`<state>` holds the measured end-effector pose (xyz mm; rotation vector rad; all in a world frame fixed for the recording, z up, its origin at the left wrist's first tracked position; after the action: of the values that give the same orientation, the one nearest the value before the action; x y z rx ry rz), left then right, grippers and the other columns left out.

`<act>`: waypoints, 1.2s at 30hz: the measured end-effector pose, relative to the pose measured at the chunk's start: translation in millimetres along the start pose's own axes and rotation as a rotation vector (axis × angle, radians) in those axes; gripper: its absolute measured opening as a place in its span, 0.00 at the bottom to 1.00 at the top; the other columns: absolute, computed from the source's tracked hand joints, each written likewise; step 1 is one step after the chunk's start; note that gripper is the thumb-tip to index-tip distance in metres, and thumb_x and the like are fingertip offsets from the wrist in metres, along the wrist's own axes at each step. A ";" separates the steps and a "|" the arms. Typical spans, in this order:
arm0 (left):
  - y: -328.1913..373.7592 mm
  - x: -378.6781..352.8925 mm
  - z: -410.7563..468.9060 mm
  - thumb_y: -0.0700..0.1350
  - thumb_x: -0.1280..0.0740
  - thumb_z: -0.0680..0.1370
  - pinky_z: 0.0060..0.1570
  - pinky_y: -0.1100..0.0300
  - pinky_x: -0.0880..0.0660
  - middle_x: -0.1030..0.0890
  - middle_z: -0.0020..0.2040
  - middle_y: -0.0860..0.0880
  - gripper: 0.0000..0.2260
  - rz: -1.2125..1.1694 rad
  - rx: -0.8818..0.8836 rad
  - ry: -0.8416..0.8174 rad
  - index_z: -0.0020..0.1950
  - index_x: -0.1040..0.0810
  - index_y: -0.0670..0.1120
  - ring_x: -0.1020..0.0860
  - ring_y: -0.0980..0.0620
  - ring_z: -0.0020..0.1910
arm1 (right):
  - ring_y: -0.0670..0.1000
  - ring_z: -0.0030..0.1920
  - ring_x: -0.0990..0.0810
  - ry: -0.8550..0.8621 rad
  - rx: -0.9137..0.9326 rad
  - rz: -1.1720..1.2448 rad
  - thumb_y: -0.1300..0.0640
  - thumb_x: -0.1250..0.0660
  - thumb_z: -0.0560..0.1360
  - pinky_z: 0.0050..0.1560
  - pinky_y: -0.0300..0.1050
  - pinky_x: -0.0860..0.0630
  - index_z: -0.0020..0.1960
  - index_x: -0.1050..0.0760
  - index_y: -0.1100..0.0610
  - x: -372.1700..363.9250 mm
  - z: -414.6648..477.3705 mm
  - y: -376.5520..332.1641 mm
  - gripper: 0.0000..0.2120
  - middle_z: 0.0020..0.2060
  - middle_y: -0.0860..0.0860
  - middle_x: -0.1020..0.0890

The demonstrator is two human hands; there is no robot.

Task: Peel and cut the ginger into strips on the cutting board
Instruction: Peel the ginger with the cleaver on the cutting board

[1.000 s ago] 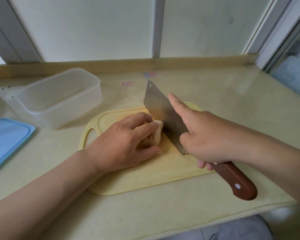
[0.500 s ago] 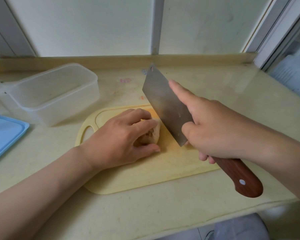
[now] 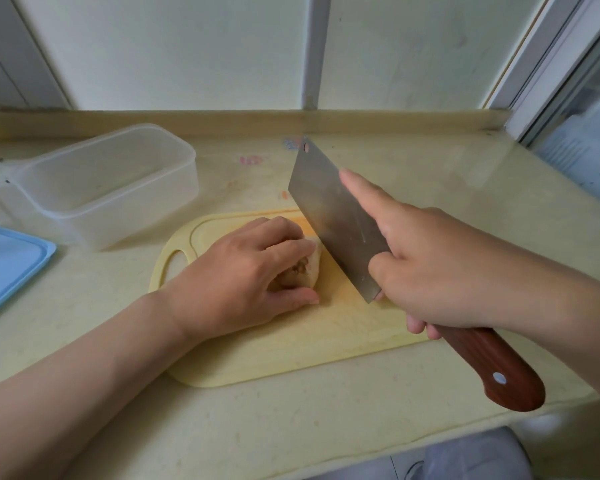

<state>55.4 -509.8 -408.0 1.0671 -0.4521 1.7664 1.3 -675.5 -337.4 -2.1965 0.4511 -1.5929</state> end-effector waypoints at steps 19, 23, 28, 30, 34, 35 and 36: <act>-0.4 3.6 -3.0 0.53 0.27 0.75 0.50 0.52 0.21 0.21 0.58 0.43 0.24 -0.016 0.007 -0.028 0.65 0.21 0.40 0.20 0.44 0.52 | 0.52 0.27 0.16 0.035 -0.010 0.082 0.62 0.44 0.80 0.28 0.49 0.17 0.79 0.60 0.25 -15.7 22.0 5.5 0.44 0.37 0.51 0.20; -0.4 2.0 -3.2 0.52 0.28 0.75 0.53 0.53 0.22 0.21 0.59 0.42 0.23 -0.007 -0.001 -0.032 0.65 0.21 0.40 0.20 0.43 0.53 | 0.58 0.30 0.16 0.109 0.007 0.137 0.63 0.44 0.80 0.27 0.54 0.16 0.78 0.59 0.22 -19.5 9.3 9.6 0.44 0.34 0.54 0.20; 0.3 3.4 -3.0 0.51 0.28 0.75 0.52 0.54 0.23 0.22 0.59 0.41 0.23 -0.014 0.000 -0.043 0.65 0.21 0.39 0.21 0.43 0.52 | 0.60 0.32 0.17 0.178 0.050 0.110 0.62 0.43 0.80 0.31 0.62 0.18 0.78 0.60 0.24 -21.1 4.9 12.1 0.44 0.30 0.54 0.24; 0.2 3.5 -3.3 0.51 0.27 0.75 0.52 0.54 0.23 0.22 0.59 0.41 0.23 -0.016 0.002 -0.047 0.65 0.21 0.39 0.21 0.44 0.53 | 0.59 0.32 0.18 0.201 0.060 0.106 0.62 0.43 0.80 0.32 0.62 0.18 0.78 0.61 0.23 -22.6 4.0 13.2 0.44 0.29 0.52 0.26; 0.0 3.8 -3.3 0.51 0.27 0.75 0.52 0.53 0.22 0.22 0.59 0.42 0.23 -0.018 0.000 -0.047 0.65 0.21 0.39 0.21 0.44 0.53 | 0.58 0.31 0.18 0.234 0.072 0.104 0.62 0.42 0.80 0.32 0.61 0.18 0.77 0.61 0.22 -25.2 2.3 16.3 0.45 0.27 0.50 0.28; 0.1 3.8 -3.2 0.51 0.27 0.75 0.52 0.53 0.22 0.22 0.59 0.42 0.23 -0.018 0.001 -0.048 0.65 0.21 0.40 0.20 0.44 0.53 | 0.58 0.31 0.18 0.239 0.074 0.104 0.62 0.42 0.80 0.32 0.60 0.18 0.77 0.61 0.22 -25.1 2.0 17.1 0.45 0.27 0.50 0.28; 0.0 3.8 -3.2 0.51 0.27 0.75 0.52 0.52 0.22 0.22 0.59 0.42 0.23 -0.020 0.002 -0.050 0.65 0.21 0.40 0.20 0.44 0.53 | 0.57 0.30 0.18 0.241 0.075 0.103 0.62 0.42 0.80 0.32 0.60 0.18 0.77 0.61 0.22 -25.0 1.5 17.8 0.45 0.26 0.50 0.28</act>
<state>53.4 -505.5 -406.7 1.1157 -0.4683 1.7262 -5.4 -679.1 -367.2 -1.9032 0.5540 -1.7950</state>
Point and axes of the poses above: each hand's wrist, its own z-axis towards the middle knuckle, its own x-axis out of the back of the hand, y = z × x, the point moved 5 cm from there along z, towards the middle knuckle
